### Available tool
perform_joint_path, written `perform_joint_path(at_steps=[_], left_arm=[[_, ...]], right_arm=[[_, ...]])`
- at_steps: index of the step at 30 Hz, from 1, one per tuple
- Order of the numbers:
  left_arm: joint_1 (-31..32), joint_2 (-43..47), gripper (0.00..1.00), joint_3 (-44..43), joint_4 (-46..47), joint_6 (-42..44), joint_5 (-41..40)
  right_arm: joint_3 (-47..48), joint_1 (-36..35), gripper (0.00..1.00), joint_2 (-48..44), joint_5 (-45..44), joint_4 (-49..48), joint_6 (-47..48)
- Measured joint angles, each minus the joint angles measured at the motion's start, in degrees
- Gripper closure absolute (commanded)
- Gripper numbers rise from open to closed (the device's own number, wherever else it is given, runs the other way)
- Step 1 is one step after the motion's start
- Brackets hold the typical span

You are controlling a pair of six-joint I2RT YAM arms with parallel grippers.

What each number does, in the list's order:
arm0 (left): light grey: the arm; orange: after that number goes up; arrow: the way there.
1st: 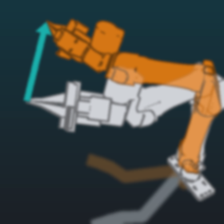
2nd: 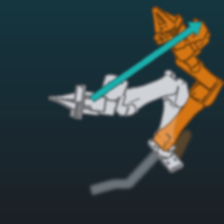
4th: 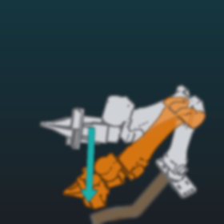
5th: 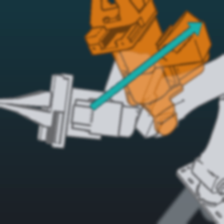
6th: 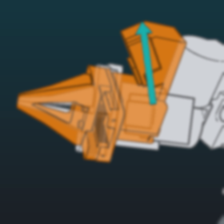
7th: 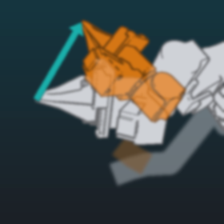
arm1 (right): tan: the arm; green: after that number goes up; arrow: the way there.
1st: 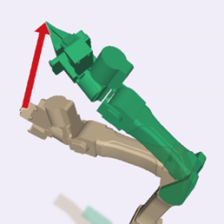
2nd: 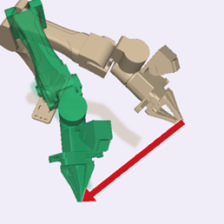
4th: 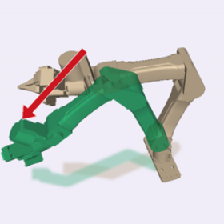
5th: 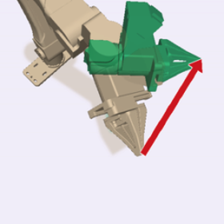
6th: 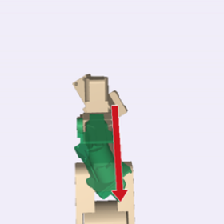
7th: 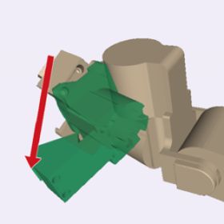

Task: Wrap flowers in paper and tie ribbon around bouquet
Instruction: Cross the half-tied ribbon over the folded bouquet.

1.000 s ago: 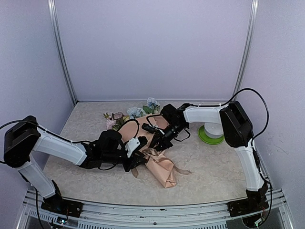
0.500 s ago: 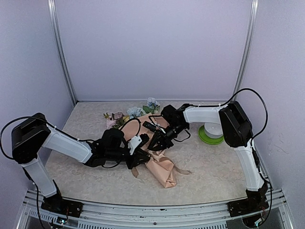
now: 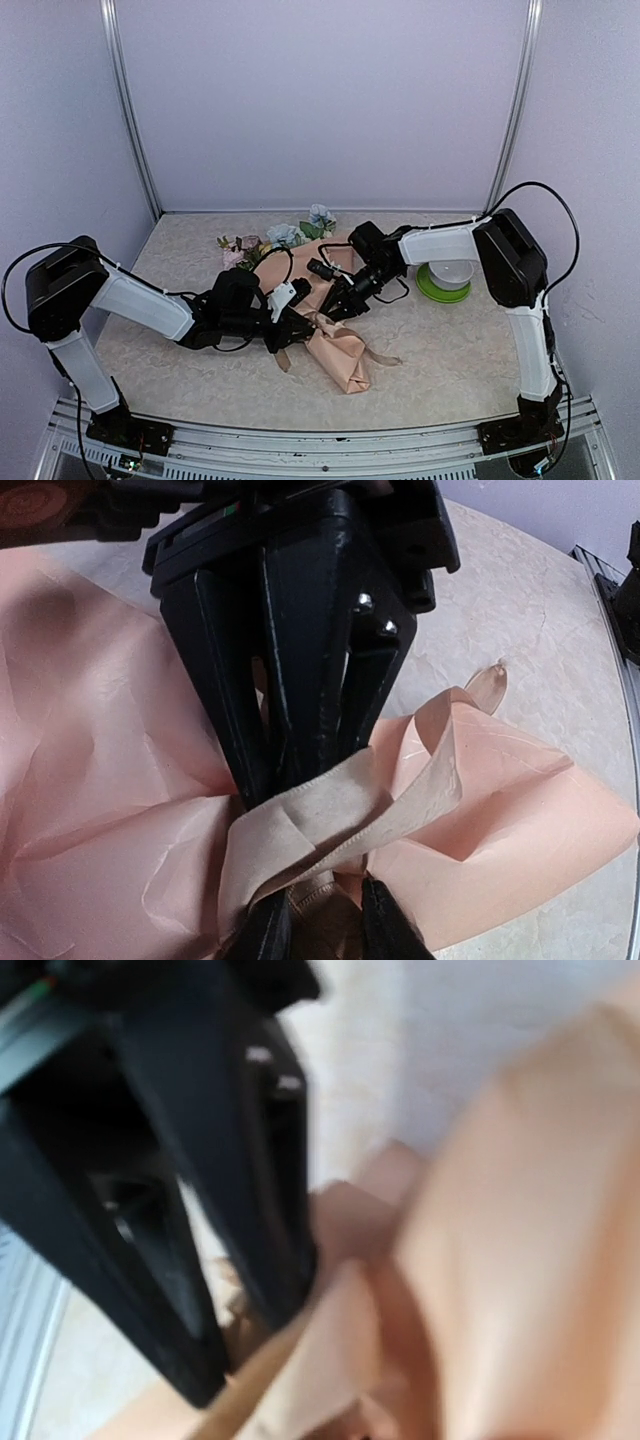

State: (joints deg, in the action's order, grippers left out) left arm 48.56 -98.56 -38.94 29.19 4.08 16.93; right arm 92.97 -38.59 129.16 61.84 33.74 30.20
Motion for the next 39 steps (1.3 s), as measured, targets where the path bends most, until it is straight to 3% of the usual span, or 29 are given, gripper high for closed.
perform_joint_path(at_steps=[8, 15, 18, 23, 31, 39], left_arm=[[0.0, 2.1, 0.69, 2.1, 1.6, -0.4, 0.4], [-0.2, 7.0, 0.65, 3.8, 3.0, -1.7, 2.4], [-1.4, 11.2, 0.57, 6.0, 3.3, -4.1, 2.9], [-5.0, 18.1, 0.55, 9.9, 2.1, -11.6, -1.1], [-6.3, 14.6, 0.56, 13.0, 0.8, -20.1, -4.1], [-5.7, 9.2, 0.61, 11.7, 1.2, -20.3, -3.4]], right_arm=[[-7.4, 2.1, 0.74, -11.2, -11.3, -13.5, -13.5], [-8.8, 2.6, 0.71, -13.4, -13.9, -18.4, -19.3], [-12.7, 2.2, 0.69, -15.3, -16.1, -19.8, -21.6], [-19.2, -1.0, 0.64, -21.4, -20.5, -22.4, -25.6], [-23.6, -7.5, 0.56, -25.5, -29.2, -26.0, -29.7], [-28.8, -8.8, 0.60, -25.7, -31.5, -26.9, -32.4]])
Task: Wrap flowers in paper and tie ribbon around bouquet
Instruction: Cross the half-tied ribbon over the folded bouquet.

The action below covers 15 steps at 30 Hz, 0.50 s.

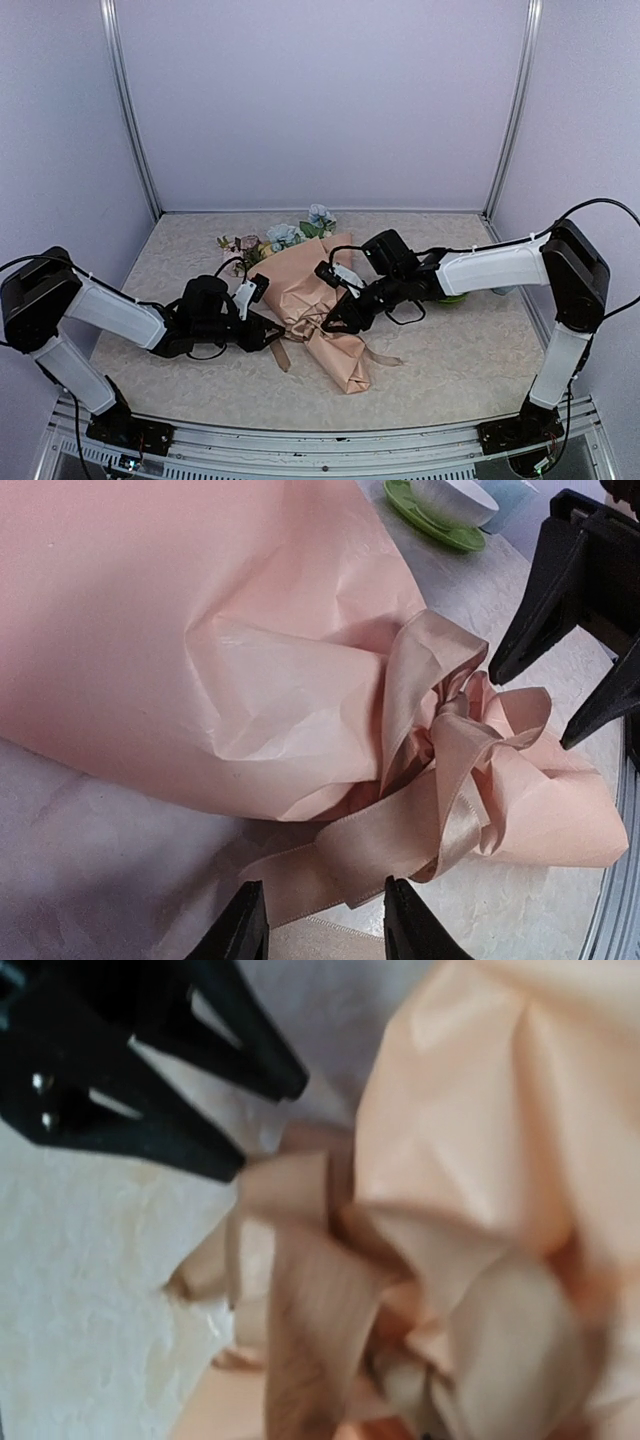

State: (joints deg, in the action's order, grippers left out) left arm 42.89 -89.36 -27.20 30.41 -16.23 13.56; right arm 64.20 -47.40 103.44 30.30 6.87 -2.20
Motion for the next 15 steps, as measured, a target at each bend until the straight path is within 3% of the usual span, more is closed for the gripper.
perform_joint_path(at_steps=[3, 6, 11, 15], left_arm=[[0.4, -1.4, 0.61, -0.9, 0.5, 0.2, 0.7], [1.3, -2.6, 0.68, -1.5, 0.8, 0.5, 0.8], [1.9, -3.7, 0.88, -2.1, 0.8, 1.2, 0.7], [1.9, -3.7, 0.98, -2.4, 1.0, 1.9, 0.3]], right_arm=[[-1.7, -0.2, 0.64, -0.2, -0.8, -0.4, -0.9], [-2.9, -0.5, 0.71, -0.2, -1.2, -0.4, -1.8], [-3.2, -0.5, 0.99, -0.2, -1.2, -1.1, -2.8], [-3.3, -0.5, 1.00, -0.2, -1.6, -1.3, -4.5]])
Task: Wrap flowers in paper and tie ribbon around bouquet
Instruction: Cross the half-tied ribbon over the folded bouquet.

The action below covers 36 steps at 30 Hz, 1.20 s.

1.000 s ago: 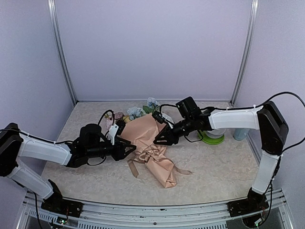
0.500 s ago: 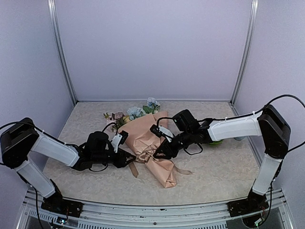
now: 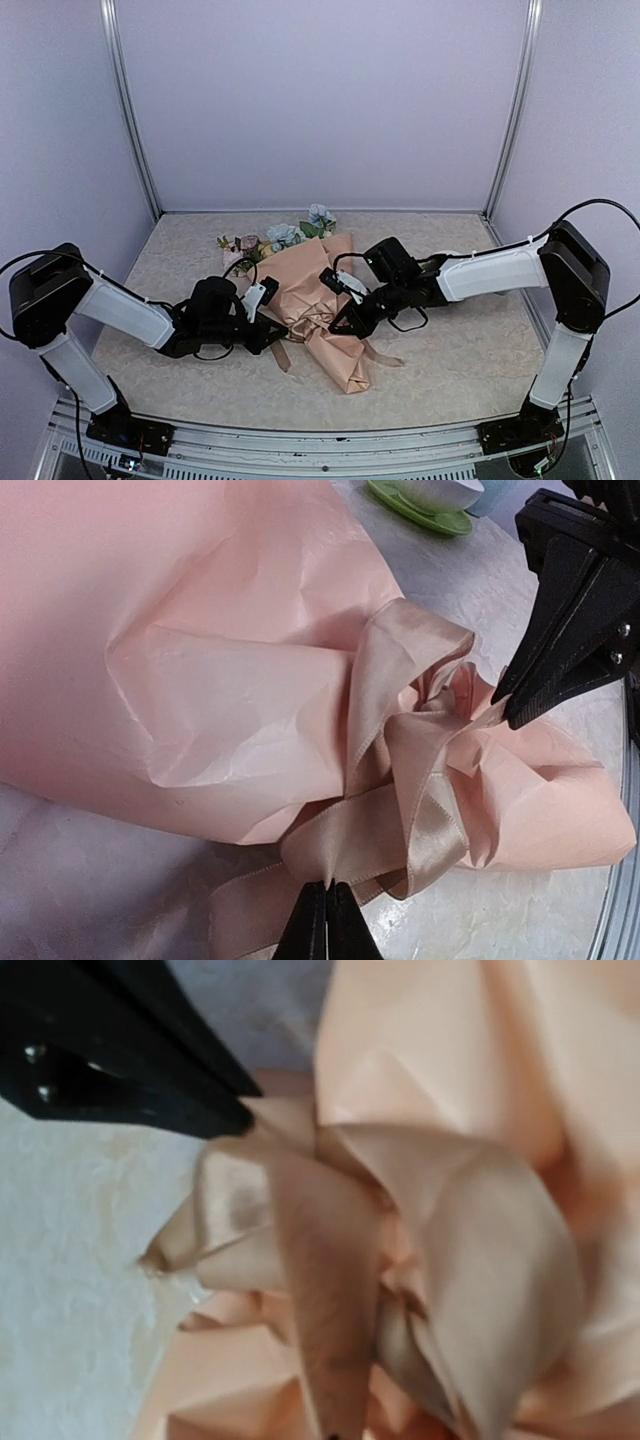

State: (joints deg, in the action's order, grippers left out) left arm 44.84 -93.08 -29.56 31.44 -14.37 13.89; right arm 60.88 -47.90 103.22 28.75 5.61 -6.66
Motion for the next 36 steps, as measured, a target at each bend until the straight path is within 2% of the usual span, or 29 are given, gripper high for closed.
perform_joint_path(at_steps=[7, 15, 25, 36], left_arm=[[0.4, 0.5, 1.00, 0.0, 0.0, 0.7, -0.9], [1.3, 3.8, 1.00, 1.5, 0.3, 0.7, -2.8], [2.5, 4.3, 1.00, 3.3, 0.1, 0.7, -3.8], [2.6, 4.2, 1.00, 3.5, -0.3, 0.8, -3.6]], right_arm=[[-2.7, 0.0, 1.00, -1.0, -3.8, 0.2, -3.6], [-8.0, 0.0, 1.00, -7.1, -7.8, 0.1, -8.6], [-9.8, 2.7, 1.00, -7.6, -10.0, -0.9, -13.9], [-10.7, -0.4, 1.00, -7.4, -9.8, -9.9, -22.6]])
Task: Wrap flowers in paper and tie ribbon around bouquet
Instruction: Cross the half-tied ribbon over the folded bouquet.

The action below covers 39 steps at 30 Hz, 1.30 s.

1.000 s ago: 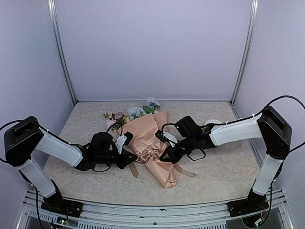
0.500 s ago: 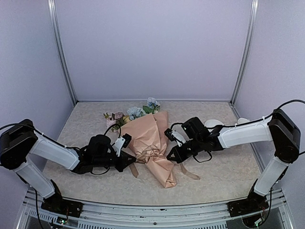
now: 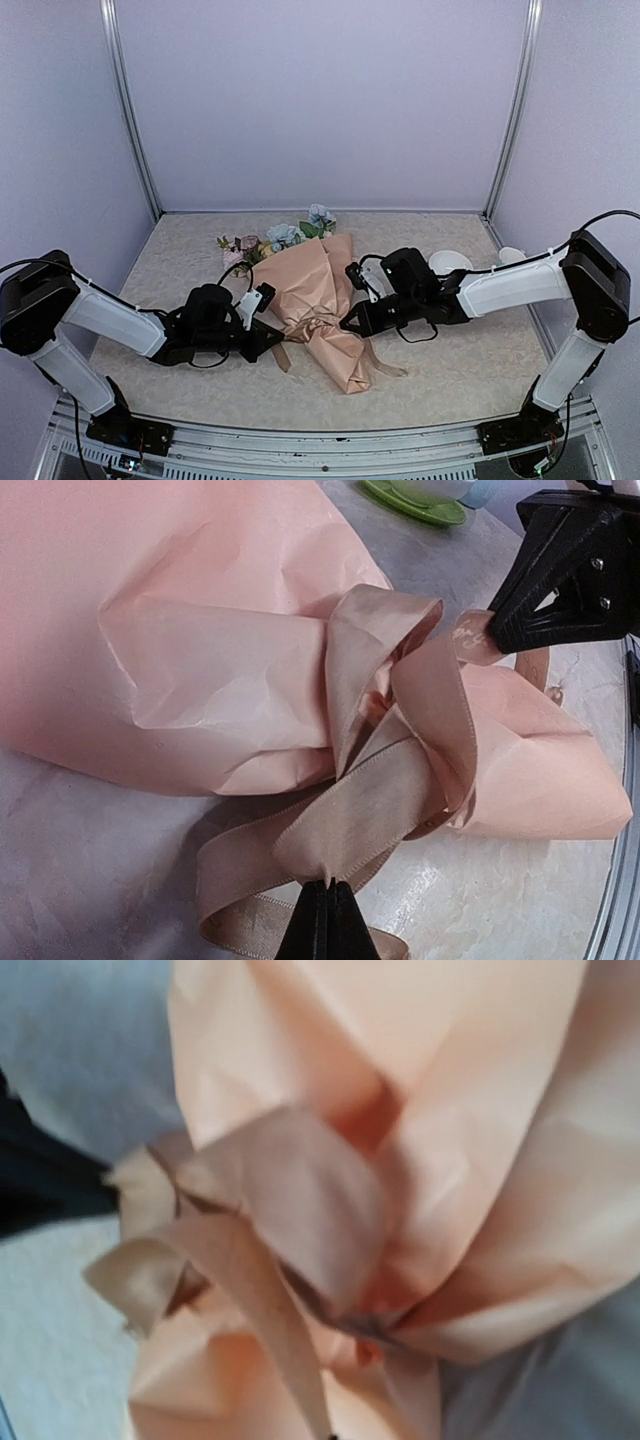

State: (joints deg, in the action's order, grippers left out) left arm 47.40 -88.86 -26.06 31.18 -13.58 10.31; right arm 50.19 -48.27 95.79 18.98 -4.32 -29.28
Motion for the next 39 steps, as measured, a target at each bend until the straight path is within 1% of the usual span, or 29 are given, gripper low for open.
perform_joint_path(at_steps=[2, 5, 6, 10, 11, 17, 18, 19, 20, 21, 23, 24, 26, 28, 31, 36, 38, 39], left_arm=[[0.0, 0.0, 0.99, 0.0, -0.3, 0.1, 0.0], [0.3, 0.0, 0.91, 0.0, -0.5, 0.2, 0.2], [0.3, 0.0, 0.90, 0.0, -0.6, 0.3, 0.2], [0.5, 0.8, 0.89, 0.0, -1.5, 0.5, 0.2], [0.5, 1.4, 0.87, 0.0, -1.8, 0.7, 0.2], [0.6, 2.5, 0.60, -0.5, -4.3, 2.2, 0.2], [0.6, 2.8, 0.56, -0.5, -5.0, 2.5, 0.1], [0.6, 3.3, 0.53, -0.5, -5.6, 2.8, -0.2], [0.6, 4.1, 0.51, -0.4, -6.1, 3.1, -0.5], [0.6, 5.3, 0.50, -0.3, -6.7, 3.4, -0.8], [0.7, 8.0, 0.50, -0.3, -7.4, 4.2, -1.6], [0.7, 9.4, 0.50, -0.3, -7.5, 4.7, -2.0], [0.9, 11.4, 0.49, -0.3, -7.8, 5.2, -2.7], [1.0, 12.2, 0.48, -0.4, -8.3, 5.7, -3.3], [1.1, 12.5, 0.48, -0.4, -9.7, 6.4, -4.4], [1.4, 12.5, 0.48, -2.0, -12.7, 7.1, -5.5], [1.6, 12.4, 0.49, -3.4, -13.2, 7.3, -5.8], [1.8, 12.2, 0.49, -4.4, -13.4, 7.5, -5.9]], right_arm=[[-0.5, -0.2, 1.00, 0.0, -0.2, -1.8, -1.9], [0.1, -0.6, 1.00, 0.8, 0.0, -3.7, -4.1], [0.6, -0.8, 1.00, 1.4, 0.0, -4.1, -4.7], [-0.7, -1.1, 1.00, 1.4, -0.5, -6.2, -6.9], [-1.5, -1.1, 1.00, 0.9, -0.5, -6.4, -7.5], [-1.9, -1.2, 1.00, 0.3, 0.4, -6.1, -9.0], [-1.9, -1.2, 0.94, 0.3, 0.7, -6.1, -9.4], [-1.9, -1.2, 0.84, 0.3, 0.7, -6.1, -9.5], [-1.9, -1.2, 0.78, 0.3, 0.7, -6.1, -9.8], [-1.9, -1.2, 0.73, 0.3, 0.7, -6.0, -9.7], [-1.6, -1.2, 0.68, 0.4, 0.3, -5.4, -9.4], [-1.2, -1.2, 0.63, 0.4, 0.1, -4.6, -9.0], [-0.1, -1.0, 0.51, 0.4, -0.6, -2.7, -7.8], [0.5, -0.5, 0.44, -0.4, -1.8, -0.6, -6.7], [0.5, 0.7, 0.42, -5.2, -3.1, 4.9, -3.7], [0.5, 2.8, 0.44, -15.5, -7.9, 16.6, -0.5], [0.4, 2.8, 0.46, -17.7, -9.8, 21.6, -0.2], [0.2, 2.8, 0.45, -17.9, -10.3, 23.5, -0.1]])
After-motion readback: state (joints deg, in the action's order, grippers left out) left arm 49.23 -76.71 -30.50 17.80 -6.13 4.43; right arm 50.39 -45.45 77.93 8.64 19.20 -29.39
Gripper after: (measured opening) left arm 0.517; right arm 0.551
